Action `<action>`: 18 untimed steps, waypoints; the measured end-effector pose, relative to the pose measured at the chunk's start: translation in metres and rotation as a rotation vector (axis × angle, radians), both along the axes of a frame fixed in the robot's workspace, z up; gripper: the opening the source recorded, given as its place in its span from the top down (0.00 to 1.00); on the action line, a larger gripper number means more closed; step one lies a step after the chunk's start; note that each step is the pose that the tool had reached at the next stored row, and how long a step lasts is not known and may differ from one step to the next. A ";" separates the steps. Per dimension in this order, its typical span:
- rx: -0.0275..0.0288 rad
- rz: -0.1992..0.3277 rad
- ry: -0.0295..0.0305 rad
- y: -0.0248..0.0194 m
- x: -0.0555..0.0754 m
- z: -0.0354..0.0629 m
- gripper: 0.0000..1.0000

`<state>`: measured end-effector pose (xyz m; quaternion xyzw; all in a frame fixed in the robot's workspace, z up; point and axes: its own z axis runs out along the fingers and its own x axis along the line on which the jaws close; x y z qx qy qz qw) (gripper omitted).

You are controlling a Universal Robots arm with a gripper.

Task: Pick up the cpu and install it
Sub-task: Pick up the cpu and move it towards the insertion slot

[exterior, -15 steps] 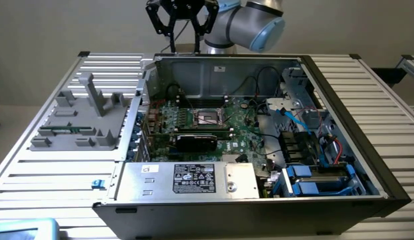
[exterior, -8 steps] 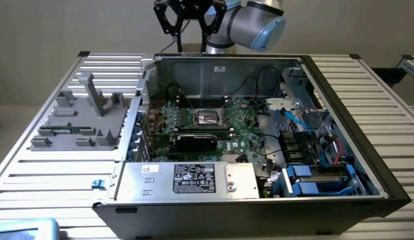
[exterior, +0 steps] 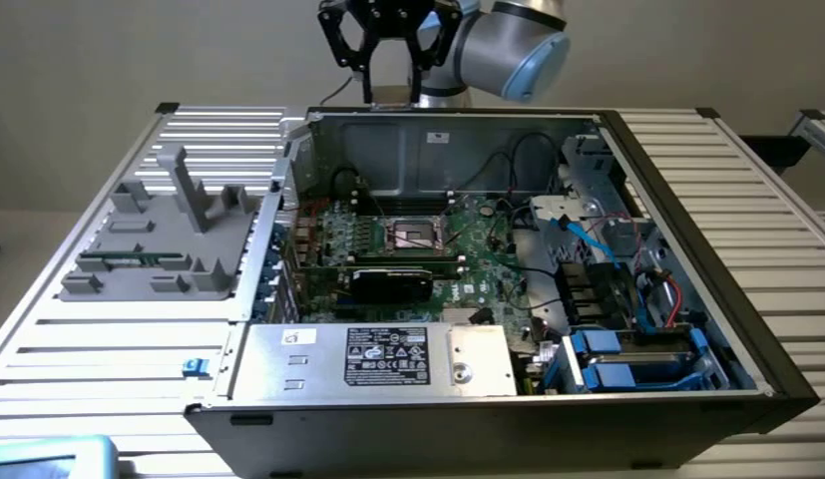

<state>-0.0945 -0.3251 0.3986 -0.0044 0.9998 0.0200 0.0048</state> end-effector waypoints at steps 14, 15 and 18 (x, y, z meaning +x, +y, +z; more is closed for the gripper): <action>0.0007 -0.010 0.0000 0.0094 0.022 -0.0008 0.45; 0.0006 -0.011 0.0000 0.0105 0.022 -0.0010 0.45; 0.0006 -0.014 0.0000 0.0132 0.025 -0.0018 0.45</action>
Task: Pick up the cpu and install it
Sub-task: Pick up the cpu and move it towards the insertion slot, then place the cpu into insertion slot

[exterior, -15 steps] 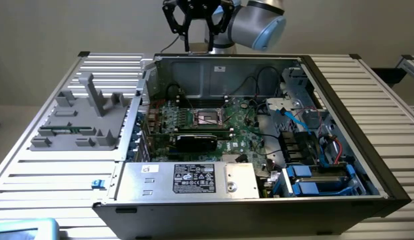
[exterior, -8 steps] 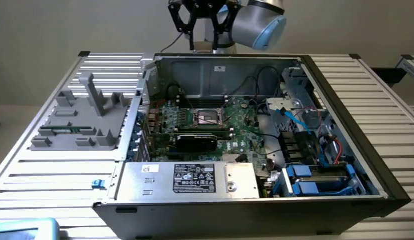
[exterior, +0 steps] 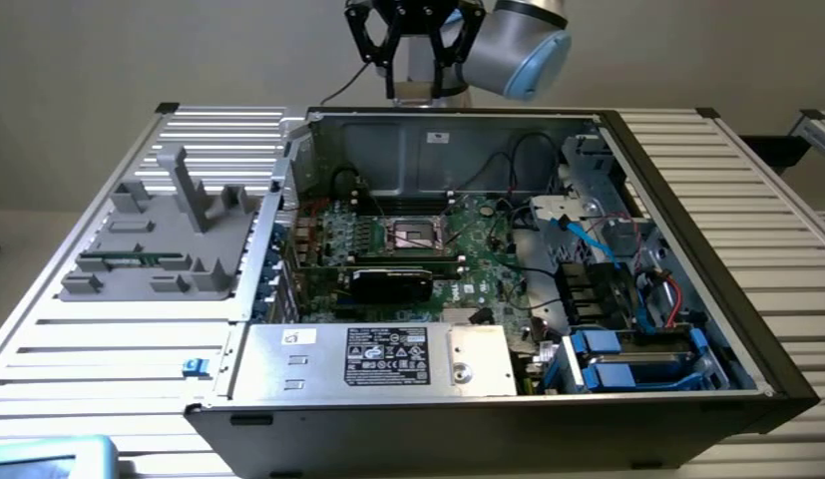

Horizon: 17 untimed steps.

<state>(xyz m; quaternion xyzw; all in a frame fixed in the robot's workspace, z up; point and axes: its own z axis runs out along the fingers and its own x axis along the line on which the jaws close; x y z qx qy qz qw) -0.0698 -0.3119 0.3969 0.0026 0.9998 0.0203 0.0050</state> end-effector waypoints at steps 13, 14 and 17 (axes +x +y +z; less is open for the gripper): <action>0.0002 -0.003 0.0000 0.0013 0.003 -0.0004 0.45; 0.0002 -0.003 0.0000 0.0013 0.003 -0.0005 0.45; 0.0002 -0.003 0.0000 0.0013 0.003 -0.0004 0.45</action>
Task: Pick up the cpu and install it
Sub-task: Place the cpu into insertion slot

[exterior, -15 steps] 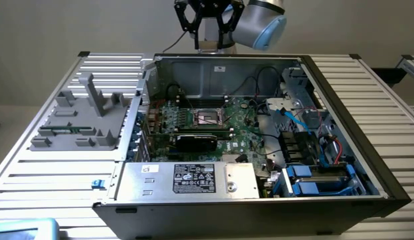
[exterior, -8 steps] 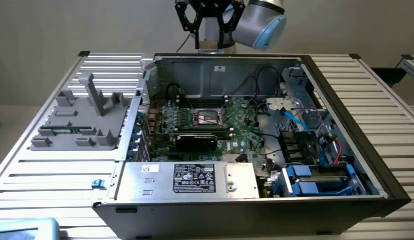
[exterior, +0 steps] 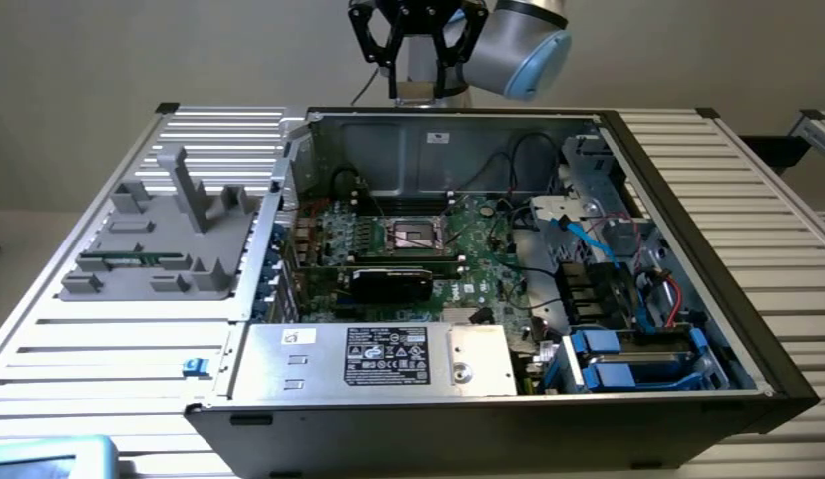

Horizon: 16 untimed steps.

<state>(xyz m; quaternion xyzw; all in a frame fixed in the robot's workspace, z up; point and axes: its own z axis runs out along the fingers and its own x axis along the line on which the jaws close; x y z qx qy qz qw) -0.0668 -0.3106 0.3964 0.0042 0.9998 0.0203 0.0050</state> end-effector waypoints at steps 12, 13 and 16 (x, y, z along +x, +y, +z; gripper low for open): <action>0.0001 -0.167 -0.0001 0.0000 0.000 -0.0006 0.45; 0.0000 -0.183 0.0000 0.0000 0.000 -0.0007 0.45; 0.0000 -0.231 0.0000 0.0000 0.000 -0.0010 0.45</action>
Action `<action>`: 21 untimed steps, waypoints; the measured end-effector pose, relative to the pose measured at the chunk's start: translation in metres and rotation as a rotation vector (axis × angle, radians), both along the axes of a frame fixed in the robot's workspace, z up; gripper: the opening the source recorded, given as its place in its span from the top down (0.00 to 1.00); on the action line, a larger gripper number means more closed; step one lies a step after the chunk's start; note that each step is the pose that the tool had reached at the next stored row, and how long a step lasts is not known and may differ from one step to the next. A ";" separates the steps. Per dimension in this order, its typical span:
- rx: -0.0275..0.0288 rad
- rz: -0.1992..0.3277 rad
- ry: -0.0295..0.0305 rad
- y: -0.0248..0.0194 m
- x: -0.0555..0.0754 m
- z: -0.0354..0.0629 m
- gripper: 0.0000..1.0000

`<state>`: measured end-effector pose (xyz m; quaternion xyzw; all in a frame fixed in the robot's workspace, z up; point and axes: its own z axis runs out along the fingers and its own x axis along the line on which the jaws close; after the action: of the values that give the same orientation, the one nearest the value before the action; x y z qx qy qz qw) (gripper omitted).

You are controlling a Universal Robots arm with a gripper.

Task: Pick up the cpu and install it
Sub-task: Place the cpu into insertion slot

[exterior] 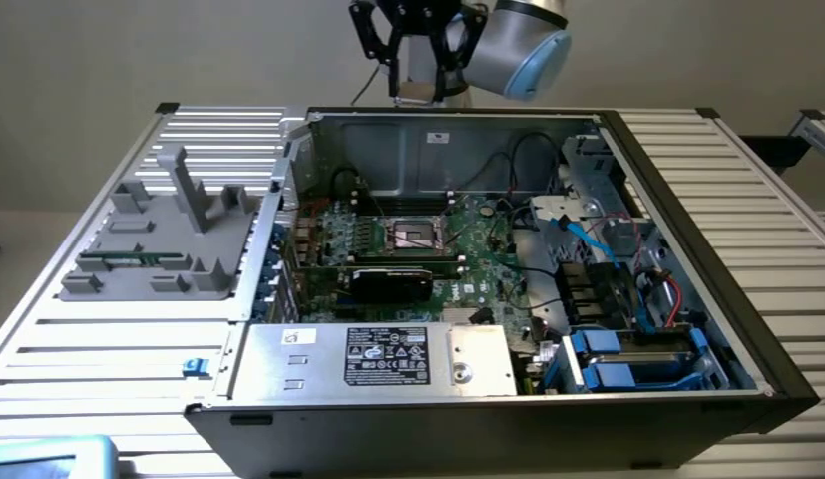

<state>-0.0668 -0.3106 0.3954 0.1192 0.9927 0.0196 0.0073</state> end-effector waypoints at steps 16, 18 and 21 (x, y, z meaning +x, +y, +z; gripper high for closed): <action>0.0012 -0.261 0.0001 0.0000 0.000 -0.0028 0.45; 0.0016 -0.293 0.0000 0.0000 0.000 -0.0033 0.45; 0.0022 -0.340 0.0001 0.0000 0.000 -0.0038 0.45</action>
<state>-0.0668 -0.3106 0.3916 0.2854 0.9582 0.0192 0.0103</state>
